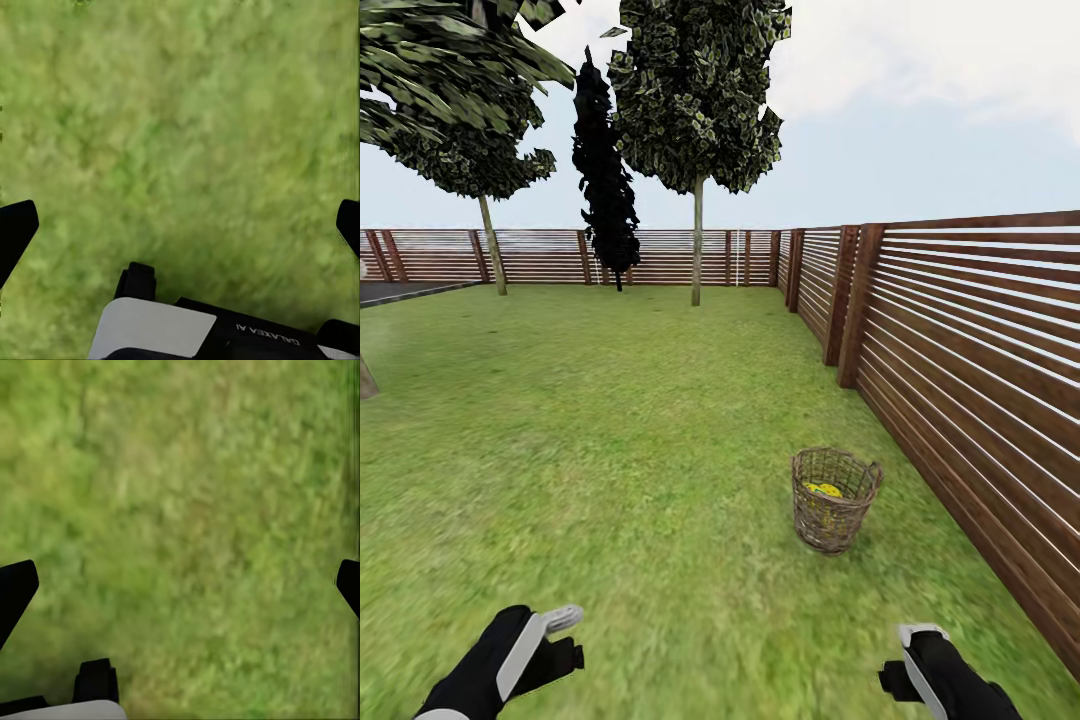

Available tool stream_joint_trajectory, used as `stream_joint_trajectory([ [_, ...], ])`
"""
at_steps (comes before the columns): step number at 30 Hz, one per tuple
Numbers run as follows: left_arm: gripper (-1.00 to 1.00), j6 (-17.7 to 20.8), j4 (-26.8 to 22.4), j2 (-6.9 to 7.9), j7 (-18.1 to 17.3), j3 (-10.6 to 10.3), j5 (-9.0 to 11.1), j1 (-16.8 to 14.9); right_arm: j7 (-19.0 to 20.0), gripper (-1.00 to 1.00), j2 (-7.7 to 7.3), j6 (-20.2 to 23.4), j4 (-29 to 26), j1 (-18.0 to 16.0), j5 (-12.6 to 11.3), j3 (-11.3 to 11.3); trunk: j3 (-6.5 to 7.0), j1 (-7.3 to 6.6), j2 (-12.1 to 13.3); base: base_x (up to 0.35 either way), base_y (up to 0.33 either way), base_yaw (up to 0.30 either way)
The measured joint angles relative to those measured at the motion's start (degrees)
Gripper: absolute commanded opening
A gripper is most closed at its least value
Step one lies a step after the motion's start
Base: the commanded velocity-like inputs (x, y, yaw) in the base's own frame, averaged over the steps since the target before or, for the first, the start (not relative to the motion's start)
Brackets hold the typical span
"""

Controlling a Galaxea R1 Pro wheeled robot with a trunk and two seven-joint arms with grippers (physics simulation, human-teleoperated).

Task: Take the three Easter eggs out of the wicker basket on the lawn in the garden, then place them on the lawn next to a single tree (choose any tree) so that all three eggs are next to the same tree and none are left in the basket.

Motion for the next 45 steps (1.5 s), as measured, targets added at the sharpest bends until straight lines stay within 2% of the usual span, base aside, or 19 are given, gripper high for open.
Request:
stream_joint_trajectory([
  [2, 1.00, -0.64, -0.57, 0.28, -0.06, 0.02, 0.09, 0.01, -0.02, 1.00, -0.65, 0.15, -0.10, 0.00, -0.21, 0.04, 0.00, 0.00, 0.00, 0.000, 0.000, 0.000],
  [8, 1.00, -1.09, -0.72, -1.53, -0.04, 0.14, -0.02, 0.02, -0.08, 1.00, -2.60, -0.41, 0.03, 0.00, -0.53, -0.03, 0.00, 0.00, 0.00, 0.000, 0.000, 0.000],
  [16, 1.00, -1.17, -0.72, -1.70, -0.06, 0.40, 0.09, 0.02, -0.28, 1.00, -5.04, -0.45, 0.03, 0.00, -0.38, 0.02, 0.00, -0.03, -0.01, 0.120, 0.000, 0.000],
  [29, 1.00, -1.19, -0.54, -2.00, -0.03, 0.40, 0.08, 0.00, -0.19, 1.00, -4.91, -0.79, 0.02, 0.01, -0.42, 0.10, 0.08, -0.04, -0.01, 0.342, 0.034, -0.055],
  [45, 1.00, -1.17, -0.56, -2.00, -0.03, 0.35, -0.01, 0.02, -0.34, 1.00, -4.78, -0.83, 0.05, 0.00, -0.37, 0.10, 0.21, -0.03, 0.00, 0.318, 0.183, -0.033],
])
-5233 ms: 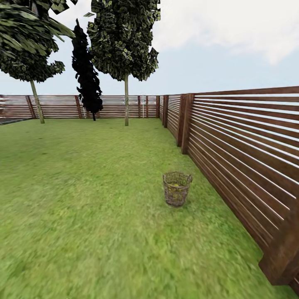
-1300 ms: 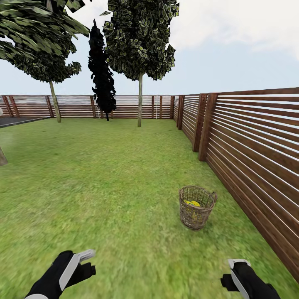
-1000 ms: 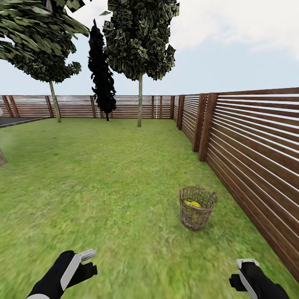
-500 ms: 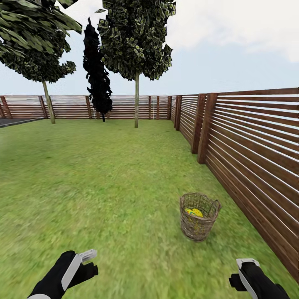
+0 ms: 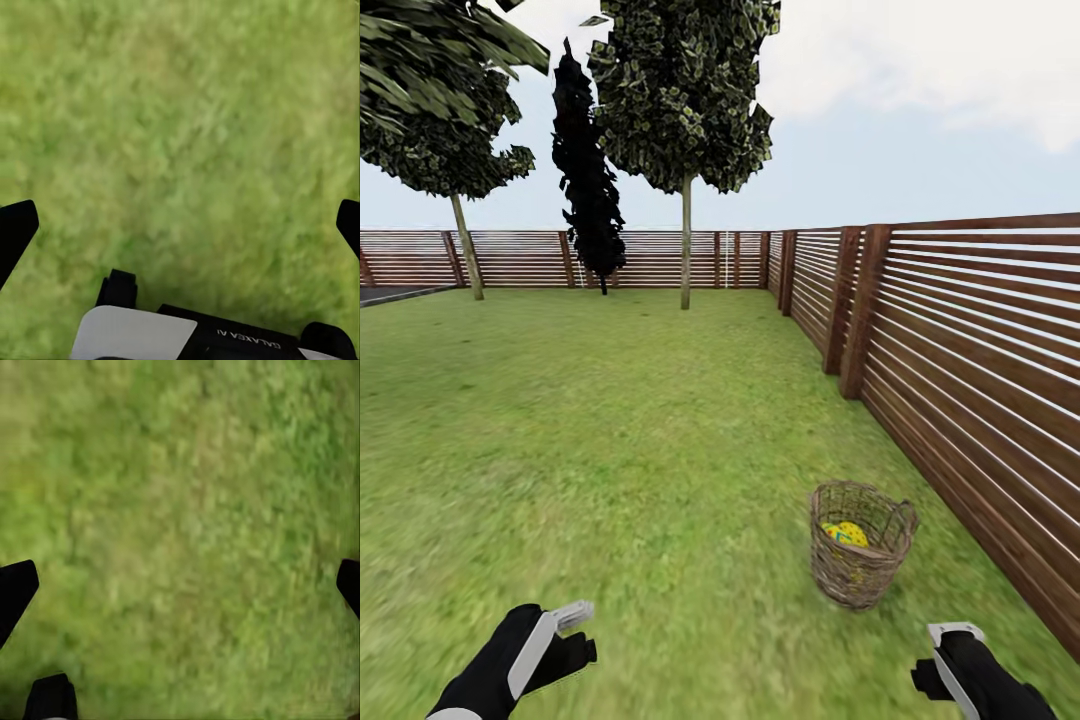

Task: Take the three Easter eggs out of the wicker basket on the lawn in the garden, then place them on the lawn next to a single tree (choose any tree) so that all three eggs are next to the same tree and none are left in the basket.

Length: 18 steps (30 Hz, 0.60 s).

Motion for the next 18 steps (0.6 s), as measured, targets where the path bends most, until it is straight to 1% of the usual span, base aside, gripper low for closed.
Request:
stream_joint_trajectory([
  [10, 1.00, 0.00, 0.09, 0.00, -0.04, -0.07, 0.00, 0.00, -0.01, 1.00, 0.00, -0.07, 0.00, -0.01, -0.08, 0.00, 0.00, 0.00, 0.00, 0.308, 0.190, 0.000],
  [18, 1.00, -0.02, 0.10, -0.31, -0.06, -0.09, -0.07, 0.00, -0.01, 1.00, -0.03, -0.06, -0.01, 0.00, -0.16, -0.08, 0.00, 0.00, 0.00, 0.344, 0.020, 0.000],
])
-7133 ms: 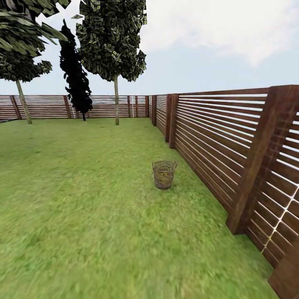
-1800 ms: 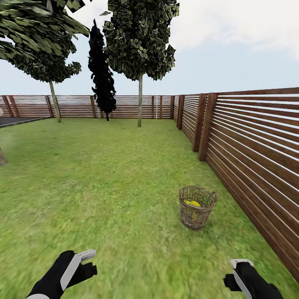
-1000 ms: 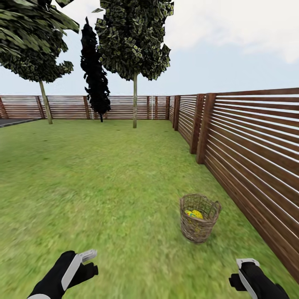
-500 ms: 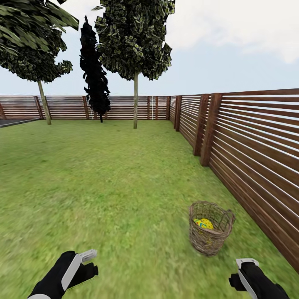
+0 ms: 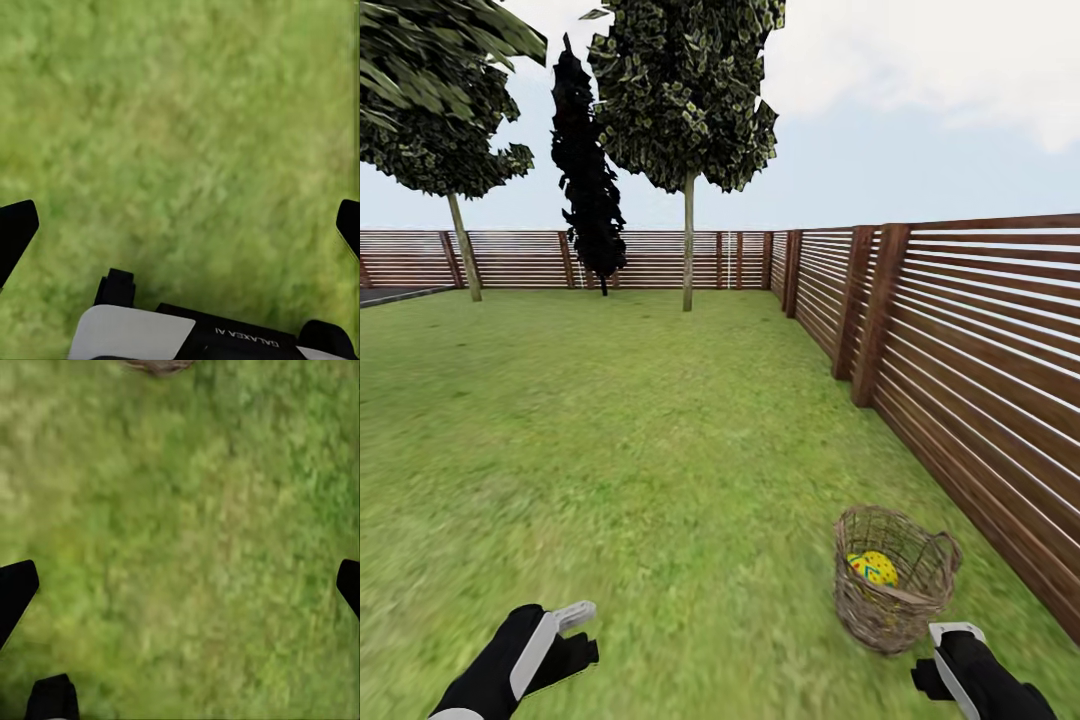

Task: Take the three Easter eggs out of the wicker basket on the lawn in the garden, then place them on the lawn next to a single tree (choose any tree) so that all three eggs are next to the same tree and none are left in the basket.

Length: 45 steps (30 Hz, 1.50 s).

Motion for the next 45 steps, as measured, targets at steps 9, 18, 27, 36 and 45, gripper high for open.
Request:
stream_joint_trajectory([
  [9, 1.00, 0.00, 0.00, -0.04, 0.03, -0.09, -0.02, 0.00, 0.07, 1.00, 0.03, -0.24, 0.00, 0.00, -0.08, 0.07, 0.00, 0.00, 0.00, 0.348, 0.000, 0.000],
  [18, 1.00, 0.00, 0.00, -0.04, 0.05, -0.09, -0.02, 0.00, 0.08, 1.00, 0.03, -0.26, 0.00, -0.02, -0.24, -0.05, 0.00, 0.00, 0.00, 0.348, 0.000, 0.000],
  [27, 1.00, -0.01, 0.00, -0.04, 0.05, -0.15, -0.02, 0.00, 0.09, 1.00, 0.03, -0.26, 0.00, 0.00, -0.33, 0.01, 0.00, 0.00, 0.00, 0.348, 0.000, 0.000],
  [36, 1.00, -0.01, 0.00, -0.09, 0.05, -0.14, -0.01, 0.00, 0.08, 1.00, 0.18, -0.26, 0.02, -0.04, -0.14, 0.08, 0.00, 0.00, 0.00, 0.348, 0.000, 0.000],
  [45, 1.00, 0.01, -0.01, -0.13, 0.06, -0.09, 0.06, 0.00, 0.08, 1.00, 0.20, -0.28, 0.02, 0.00, -0.06, 0.08, 0.00, 0.00, 0.00, 0.342, 0.033, 0.000],
])
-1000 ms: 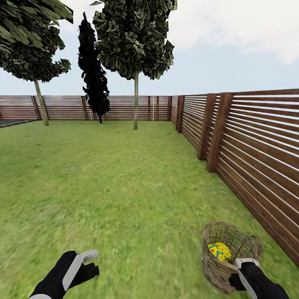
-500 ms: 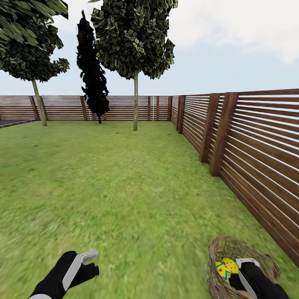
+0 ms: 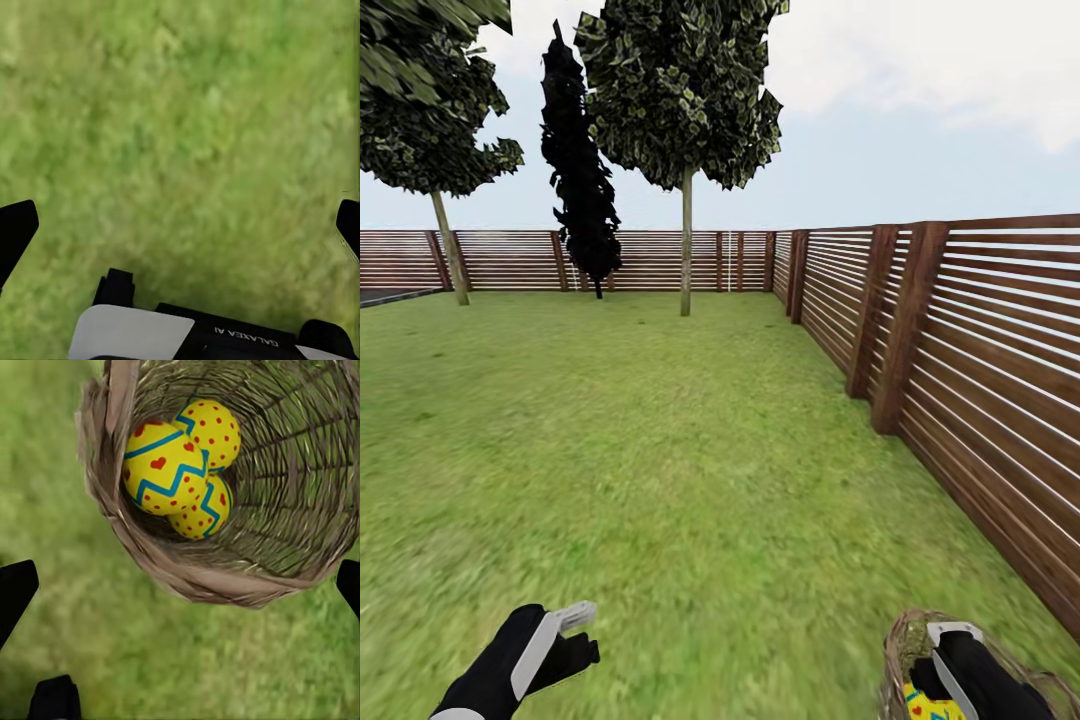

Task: Take the three Easter eggs out of the wicker basket on the lawn in the garden, then place them on the lawn next to a single tree (choose any tree) so that all three eggs are next to the same tree and none are left in the basket.

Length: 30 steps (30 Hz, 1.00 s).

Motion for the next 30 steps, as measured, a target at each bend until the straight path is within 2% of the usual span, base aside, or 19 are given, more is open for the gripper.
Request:
stream_joint_trajectory([
  [15, 1.00, -0.07, 0.00, 0.00, 0.01, -0.02, -0.08, 0.00, 0.01, 1.00, 0.08, -0.01, 0.08, 0.00, -0.03, 0.00, 0.00, 0.00, 0.00, 0.267, 0.219, 0.000],
  [18, 1.00, -0.16, 0.00, 0.00, 0.00, -0.02, -0.04, 0.00, 0.00, 1.00, 0.08, 0.01, 0.08, 0.00, -0.03, 0.00, 0.00, 0.01, 0.00, 0.235, 0.051, 0.000],
  [23, 1.00, -3.25, 0.09, -0.19, 0.00, 0.01, -0.15, 0.00, 0.00, 1.00, 0.01, 0.01, 0.07, -0.01, -0.07, 0.00, 0.00, 0.01, 0.00, 0.208, 0.009, 0.000],
  [30, 1.00, -3.44, 0.12, -0.27, 0.00, 0.08, 0.00, 0.00, -0.01, 1.00, 0.02, 0.01, 0.07, 0.00, -0.03, 0.00, 0.00, 0.03, 0.00, 0.130, 0.000, 0.000],
])
